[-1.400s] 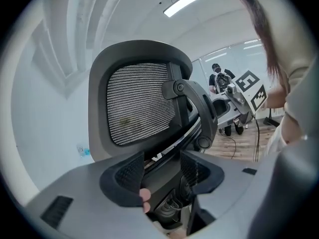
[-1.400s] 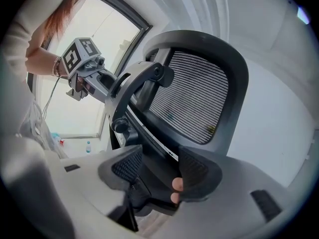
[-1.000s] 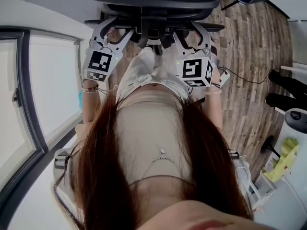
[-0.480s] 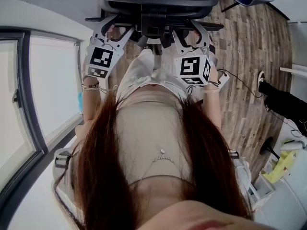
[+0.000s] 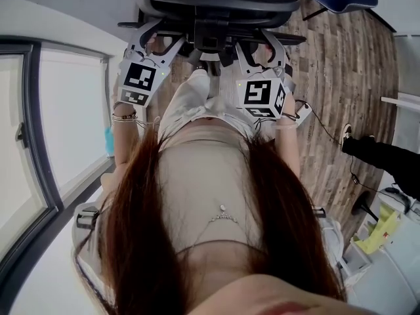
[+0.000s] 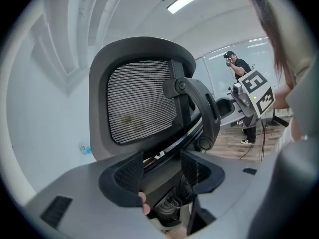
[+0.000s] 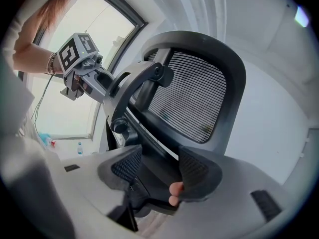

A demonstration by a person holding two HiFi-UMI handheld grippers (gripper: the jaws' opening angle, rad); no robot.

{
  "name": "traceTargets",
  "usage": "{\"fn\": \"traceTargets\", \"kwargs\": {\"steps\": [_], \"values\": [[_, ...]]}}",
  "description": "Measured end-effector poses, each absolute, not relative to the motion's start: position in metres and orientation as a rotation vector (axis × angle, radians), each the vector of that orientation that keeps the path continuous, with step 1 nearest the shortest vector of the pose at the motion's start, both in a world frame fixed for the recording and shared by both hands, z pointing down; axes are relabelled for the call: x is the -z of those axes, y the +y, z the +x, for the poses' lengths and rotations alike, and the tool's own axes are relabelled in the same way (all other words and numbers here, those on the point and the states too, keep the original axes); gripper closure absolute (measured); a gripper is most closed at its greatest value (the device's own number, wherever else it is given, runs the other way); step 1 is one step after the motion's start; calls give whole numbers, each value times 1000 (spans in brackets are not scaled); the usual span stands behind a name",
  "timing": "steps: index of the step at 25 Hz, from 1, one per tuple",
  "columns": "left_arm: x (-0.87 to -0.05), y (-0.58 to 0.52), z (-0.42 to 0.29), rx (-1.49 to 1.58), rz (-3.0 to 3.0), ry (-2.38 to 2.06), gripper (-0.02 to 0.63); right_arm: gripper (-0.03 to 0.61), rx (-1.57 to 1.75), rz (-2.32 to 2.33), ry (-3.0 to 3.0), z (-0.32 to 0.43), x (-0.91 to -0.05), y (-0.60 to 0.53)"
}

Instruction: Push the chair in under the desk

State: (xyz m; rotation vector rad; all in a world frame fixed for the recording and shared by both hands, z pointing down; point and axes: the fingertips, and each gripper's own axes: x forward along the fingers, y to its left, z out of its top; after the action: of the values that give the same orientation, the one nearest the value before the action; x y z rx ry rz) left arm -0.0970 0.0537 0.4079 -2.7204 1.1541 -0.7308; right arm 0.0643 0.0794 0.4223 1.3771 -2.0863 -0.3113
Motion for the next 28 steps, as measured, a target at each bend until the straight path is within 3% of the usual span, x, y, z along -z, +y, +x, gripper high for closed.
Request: {"fn": "traceTargets", "kwargs": {"steps": [28], "values": [[-408,15,-97,734,-2729,1194,376,339,326,1386,-2100,64,-421,44]]}}
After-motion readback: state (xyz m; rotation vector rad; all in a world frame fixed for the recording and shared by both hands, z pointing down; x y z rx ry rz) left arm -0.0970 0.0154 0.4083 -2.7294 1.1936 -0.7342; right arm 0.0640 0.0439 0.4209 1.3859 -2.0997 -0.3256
